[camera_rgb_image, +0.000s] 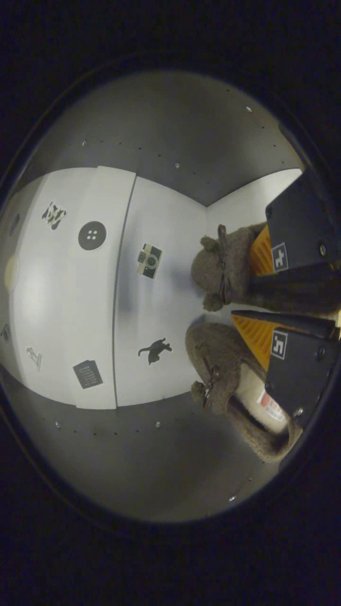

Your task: Open the shoe cabinet door, grab the shoes and put them into the shoe cabinet, then close the shoe cabinet door.

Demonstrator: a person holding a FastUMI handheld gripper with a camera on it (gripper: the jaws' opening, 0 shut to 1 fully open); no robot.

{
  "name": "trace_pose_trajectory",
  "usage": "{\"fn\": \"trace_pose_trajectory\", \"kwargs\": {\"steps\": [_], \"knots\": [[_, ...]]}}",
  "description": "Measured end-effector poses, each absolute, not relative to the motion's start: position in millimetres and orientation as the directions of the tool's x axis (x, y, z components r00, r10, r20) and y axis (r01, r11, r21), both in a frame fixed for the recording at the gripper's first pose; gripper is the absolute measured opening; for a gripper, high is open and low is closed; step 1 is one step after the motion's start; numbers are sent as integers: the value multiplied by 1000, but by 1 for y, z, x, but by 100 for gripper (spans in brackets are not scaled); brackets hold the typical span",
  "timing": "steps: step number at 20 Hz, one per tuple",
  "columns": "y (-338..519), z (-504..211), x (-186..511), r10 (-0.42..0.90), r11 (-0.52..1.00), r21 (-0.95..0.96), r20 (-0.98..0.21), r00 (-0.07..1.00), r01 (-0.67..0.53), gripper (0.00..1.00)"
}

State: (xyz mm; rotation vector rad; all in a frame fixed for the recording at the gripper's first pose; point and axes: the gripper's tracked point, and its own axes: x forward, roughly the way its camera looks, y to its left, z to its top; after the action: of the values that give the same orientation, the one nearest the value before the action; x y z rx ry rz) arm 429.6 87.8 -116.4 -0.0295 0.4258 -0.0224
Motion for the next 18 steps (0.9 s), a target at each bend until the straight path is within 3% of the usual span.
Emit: {"fn": "trace_pose_trajectory", "kwargs": {"steps": [3,6,10,18], "knots": [[94,-102,405,-2,1000,6,-386,922,5,57],[93,-74,371,-11,1000,3,-287,958,13,65],[98,-53,310,-26,1000,-23,-195,981,22,100],[121,-35,126,55,998,26,-96,994,-52,99]]}}
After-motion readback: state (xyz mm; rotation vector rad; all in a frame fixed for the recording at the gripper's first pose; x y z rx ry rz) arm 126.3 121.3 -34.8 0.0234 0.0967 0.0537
